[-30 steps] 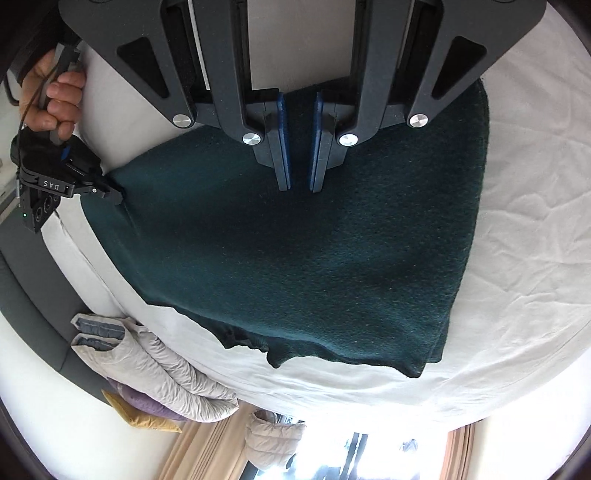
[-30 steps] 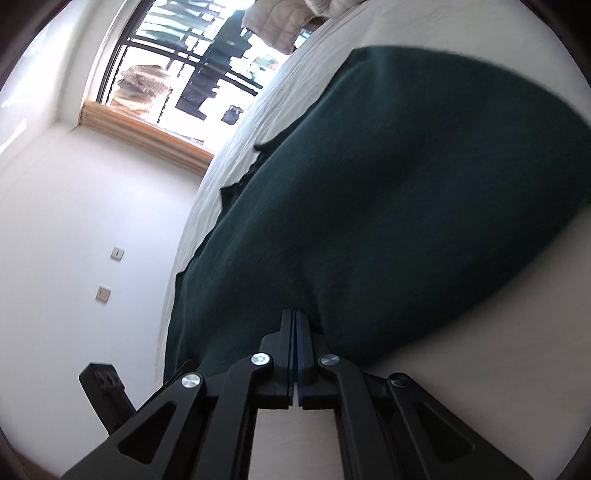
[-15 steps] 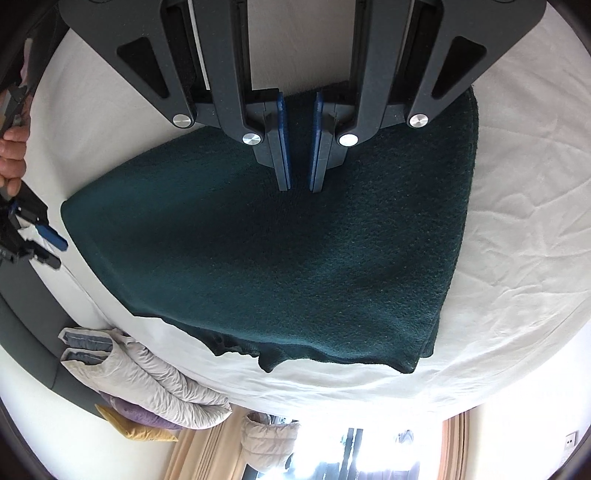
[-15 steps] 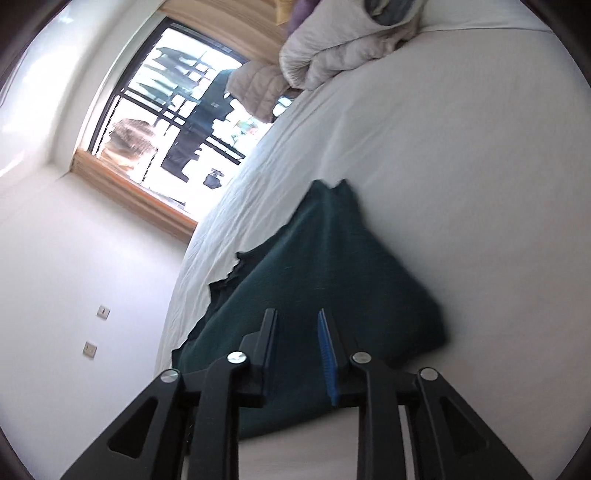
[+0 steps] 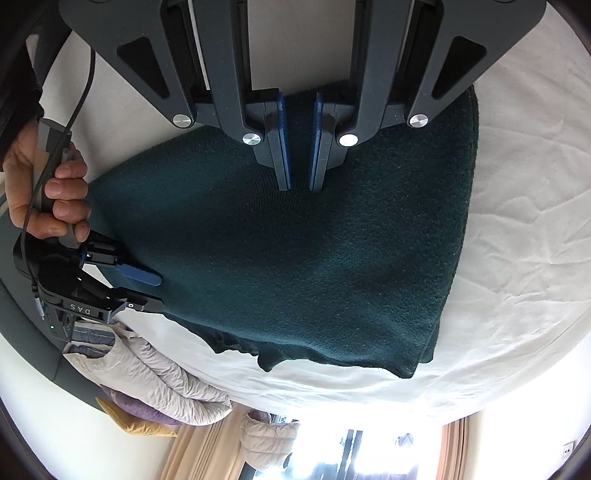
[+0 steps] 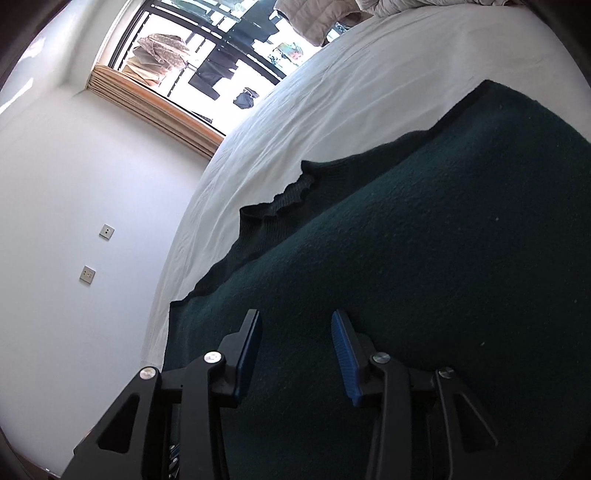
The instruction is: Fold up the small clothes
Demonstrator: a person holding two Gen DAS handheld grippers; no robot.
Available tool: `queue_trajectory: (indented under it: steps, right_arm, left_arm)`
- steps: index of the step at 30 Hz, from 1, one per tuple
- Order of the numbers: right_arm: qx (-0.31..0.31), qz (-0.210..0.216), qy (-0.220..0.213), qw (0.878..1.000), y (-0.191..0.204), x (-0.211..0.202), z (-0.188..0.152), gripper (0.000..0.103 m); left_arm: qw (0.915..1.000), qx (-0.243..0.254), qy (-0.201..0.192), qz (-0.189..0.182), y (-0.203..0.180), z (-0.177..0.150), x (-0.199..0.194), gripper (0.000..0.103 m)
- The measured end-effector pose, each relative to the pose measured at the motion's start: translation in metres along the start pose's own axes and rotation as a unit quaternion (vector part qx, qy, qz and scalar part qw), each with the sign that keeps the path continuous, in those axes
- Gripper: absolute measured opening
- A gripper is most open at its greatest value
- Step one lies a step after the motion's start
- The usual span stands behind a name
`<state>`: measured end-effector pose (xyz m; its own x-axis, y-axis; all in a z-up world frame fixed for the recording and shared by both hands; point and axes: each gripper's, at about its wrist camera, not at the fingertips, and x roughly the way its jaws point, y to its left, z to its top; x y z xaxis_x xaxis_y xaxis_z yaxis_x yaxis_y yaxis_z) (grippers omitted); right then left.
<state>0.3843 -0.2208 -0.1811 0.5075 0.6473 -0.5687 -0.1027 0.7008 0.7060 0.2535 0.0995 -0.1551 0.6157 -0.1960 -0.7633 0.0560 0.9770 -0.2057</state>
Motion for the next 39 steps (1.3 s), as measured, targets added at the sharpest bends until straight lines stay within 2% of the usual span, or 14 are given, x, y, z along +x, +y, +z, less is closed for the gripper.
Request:
queue_trajectory:
  steps: [6, 8, 9, 10, 12, 15, 17, 19, 21, 23, 27, 31, 35, 39]
  right_arm:
    - [0.040, -0.042, -0.057, 0.997, -0.036, -0.034, 0.021, 0.037]
    - [0.069, -0.094, -0.090, 0.989, -0.049, -0.051, 0.023, 0.037]
    - [0.087, -0.103, -0.108, 0.985, -0.054, -0.060, 0.022, 0.037]
    - [0.103, -0.094, -0.120, 0.983, -0.058, -0.069, 0.020, 0.037]
    - [0.109, -0.089, -0.132, 0.981, -0.049, -0.080, 0.011, 0.061]
    - [0.056, -0.041, -0.123, 0.990, -0.019, -0.080, -0.006, 0.077]
    - [0.014, -0.023, -0.099, 0.995, 0.001, -0.070, -0.015, 0.078]
    - [-0.009, -0.004, -0.079, 0.997, 0.016, -0.057, -0.022, 0.078]
    - [-0.014, 0.017, -0.064, 0.998, 0.024, -0.049, -0.027, 0.077]
    - [-0.011, 0.034, -0.055, 0.998, 0.027, -0.044, -0.031, 0.076]
    - [-0.003, 0.051, -0.021, 0.998, 0.028, -0.035, -0.038, 0.063]
    - [0.000, 0.060, -0.007, 0.998, 0.028, -0.031, -0.041, 0.055]
    - [0.016, 0.068, 0.001, 0.998, 0.024, -0.027, -0.037, 0.040]
    - [0.022, 0.069, 0.007, 0.997, 0.025, -0.023, -0.030, 0.029]
  left_arm:
    - [1.0000, 0.000, -0.001, 0.001, 0.000, -0.001, -0.001, 0.010]
    - [1.0000, -0.001, -0.001, 0.000, 0.001, -0.001, -0.001, 0.010]
    - [1.0000, -0.003, -0.002, -0.002, 0.001, -0.001, -0.002, 0.010]
    - [1.0000, -0.007, -0.003, -0.004, 0.002, -0.001, -0.003, 0.010]
    - [0.9995, -0.025, -0.007, -0.019, 0.007, -0.001, -0.008, 0.010]
    - [0.9957, -0.082, -0.013, -0.040, 0.018, -0.007, -0.023, 0.011]
    - [0.9937, -0.103, -0.021, -0.040, 0.021, -0.015, -0.038, 0.014]
    - [0.9897, -0.131, -0.031, -0.048, 0.027, -0.025, -0.056, 0.032]
    - [0.9804, -0.177, -0.049, -0.070, 0.036, -0.038, -0.075, 0.084]
    - [0.9678, -0.227, -0.080, -0.074, 0.045, -0.051, -0.094, 0.096]
    - [0.9531, -0.276, -0.069, -0.104, 0.058, -0.053, -0.093, 0.096]
    - [0.9307, -0.333, -0.052, -0.143, 0.066, -0.056, -0.079, 0.095]
    - [0.9174, -0.362, -0.061, -0.153, 0.069, -0.048, -0.067, 0.094]
    - [0.8991, -0.397, -0.059, -0.175, 0.075, -0.033, -0.051, 0.086]
